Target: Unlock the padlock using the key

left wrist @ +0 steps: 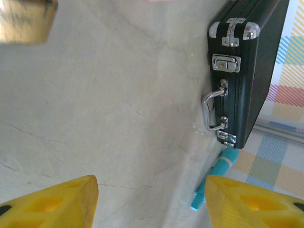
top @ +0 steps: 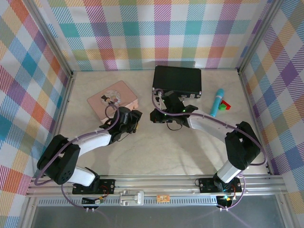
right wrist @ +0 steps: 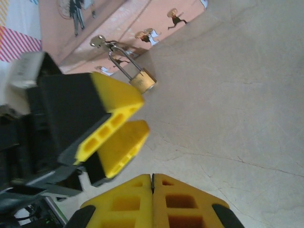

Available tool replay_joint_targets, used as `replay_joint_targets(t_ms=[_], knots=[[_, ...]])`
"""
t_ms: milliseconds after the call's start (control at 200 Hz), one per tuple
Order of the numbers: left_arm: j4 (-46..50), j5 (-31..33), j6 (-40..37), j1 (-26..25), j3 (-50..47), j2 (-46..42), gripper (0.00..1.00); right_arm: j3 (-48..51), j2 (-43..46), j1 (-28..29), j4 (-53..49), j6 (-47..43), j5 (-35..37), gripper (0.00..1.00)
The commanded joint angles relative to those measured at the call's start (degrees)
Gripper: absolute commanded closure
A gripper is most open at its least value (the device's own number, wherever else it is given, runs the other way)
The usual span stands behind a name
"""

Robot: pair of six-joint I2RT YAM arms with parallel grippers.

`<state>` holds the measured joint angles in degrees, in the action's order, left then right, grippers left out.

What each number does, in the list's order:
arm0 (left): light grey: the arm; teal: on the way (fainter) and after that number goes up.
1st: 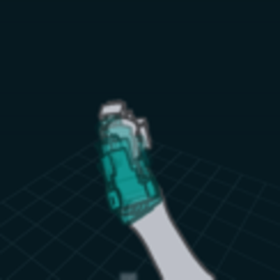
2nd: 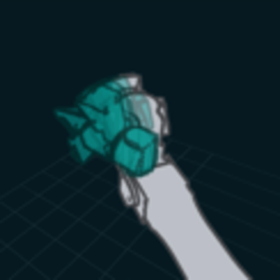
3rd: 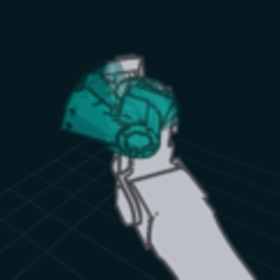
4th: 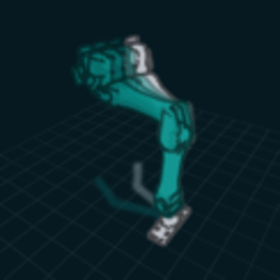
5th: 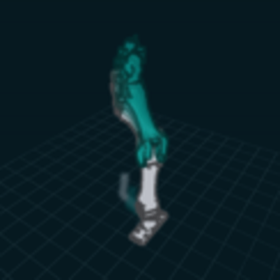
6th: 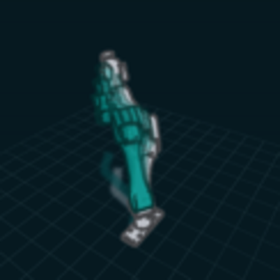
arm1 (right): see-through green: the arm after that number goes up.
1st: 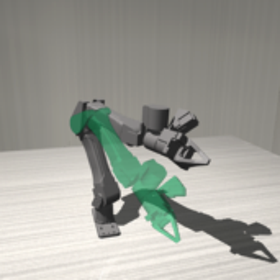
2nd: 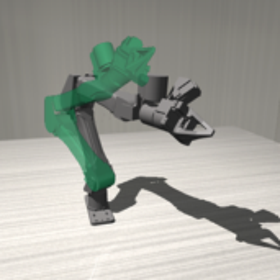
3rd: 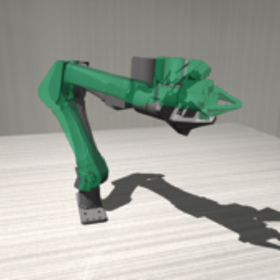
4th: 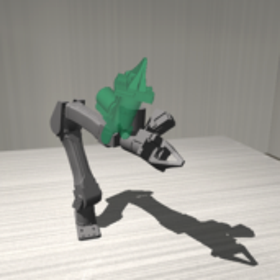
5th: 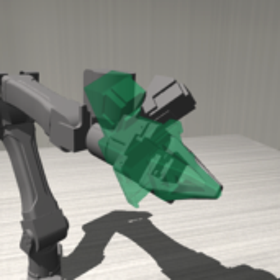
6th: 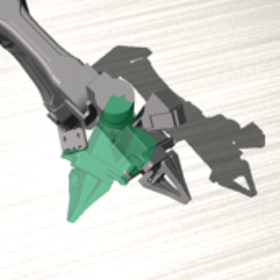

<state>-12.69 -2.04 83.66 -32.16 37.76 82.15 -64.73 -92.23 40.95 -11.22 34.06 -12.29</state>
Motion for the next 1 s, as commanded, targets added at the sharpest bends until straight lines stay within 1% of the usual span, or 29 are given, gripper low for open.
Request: replay_joint_targets(t_ms=[0,70,210,445,610,735,845,900,995], knots=[[-5.15,-1.26,12.83,-1.19,2.89,1.02,0.39,1.16,2.09,0.11,2.51,-0.67,-0.6,1.0],[-6.57,-2.08,16.25,-1.39,3.18,2.23,0.39,1.93,2.3,0.1,4.07,-0.43,-0.95,1.0],[-12.31,-4.33,22.15,-2.32,3.52,5.45,0.39,3.33,2.41,0.16,6.68,-0.1,-1.24,1.0],[-16.25,-6.58,26.99,-4.44,4.52,9.13,0.4,4.95,3.36,0.14,9.36,-0.25,0.89,1.0],[-18.42,-7.27,28.56,-4.99,4.55,10.21,0.43,5.31,3.37,0.13,10.07,-0.84,1.33,1.0],[-18.9,-6.76,28.62,-5.02,4.22,10.13,0.51,5.73,3.41,0.1,10.34,-0.88,1.08,1.0],[-19.79,-5.91,28.84,-5.0,3.47,10.12,0.68,6.32,3.82,0.05,10.6,-0.67,1.22,1.0],[-20.41,-5.87,28.92,-5.02,3.21,10.27,0.74,6.62,4.13,-0.16,10.73,-0.53,1.31,1.0],[-20.67,-6.17,28.84,-5.02,3.19,10.6,0.76,7.22,4.75,-0.52,11.21,-0.07,1.23,1.0]])
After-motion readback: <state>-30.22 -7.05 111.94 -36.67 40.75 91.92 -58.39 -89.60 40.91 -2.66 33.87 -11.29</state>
